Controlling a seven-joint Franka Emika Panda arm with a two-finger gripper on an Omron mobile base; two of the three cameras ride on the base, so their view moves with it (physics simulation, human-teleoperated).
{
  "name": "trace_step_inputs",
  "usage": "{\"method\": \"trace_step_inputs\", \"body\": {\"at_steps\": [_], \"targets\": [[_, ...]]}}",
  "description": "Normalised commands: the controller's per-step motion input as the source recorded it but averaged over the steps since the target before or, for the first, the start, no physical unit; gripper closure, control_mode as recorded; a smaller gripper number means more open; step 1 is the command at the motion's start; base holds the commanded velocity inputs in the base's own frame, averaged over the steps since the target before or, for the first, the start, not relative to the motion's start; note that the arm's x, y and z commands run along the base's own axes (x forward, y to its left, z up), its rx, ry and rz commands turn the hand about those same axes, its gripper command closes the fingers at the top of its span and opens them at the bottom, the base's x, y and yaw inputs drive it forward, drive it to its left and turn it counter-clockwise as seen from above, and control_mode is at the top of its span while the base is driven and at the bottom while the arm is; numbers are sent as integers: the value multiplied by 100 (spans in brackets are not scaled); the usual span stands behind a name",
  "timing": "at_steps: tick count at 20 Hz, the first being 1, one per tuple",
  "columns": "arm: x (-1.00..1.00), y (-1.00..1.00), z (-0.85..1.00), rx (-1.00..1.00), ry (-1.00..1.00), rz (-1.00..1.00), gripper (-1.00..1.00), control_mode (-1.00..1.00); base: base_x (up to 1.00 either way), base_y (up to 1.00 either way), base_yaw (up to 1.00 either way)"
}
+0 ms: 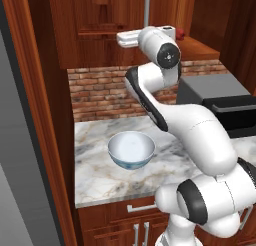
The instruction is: Open the cabinet. Pick the tangerine and kiwi from the cabinet and place them into the bowl. Then close the cabinet.
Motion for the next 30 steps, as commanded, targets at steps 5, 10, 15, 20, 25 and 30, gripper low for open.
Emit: {"method": "trace_step_inputs", "body": {"at_steps": [5, 10, 15, 20, 25, 30], "targets": [[-45, 33, 0, 0, -1, -6, 100, -100, 0, 0, 0], [-45, 78, 2, 0, 0, -5, 100, -100, 0, 0, 0], [-37, 100, 1, -3, 0, -6, 100, -100, 0, 0, 0], [-44, 100, 10, -2, 0, -9, 100, -100, 0, 0, 0], [-52, 100, 15, -2, -2, -10, 100, -100, 0, 0, 0], [-55, 100, 18, 0, -4, -12, 100, -100, 0, 0, 0]]}}
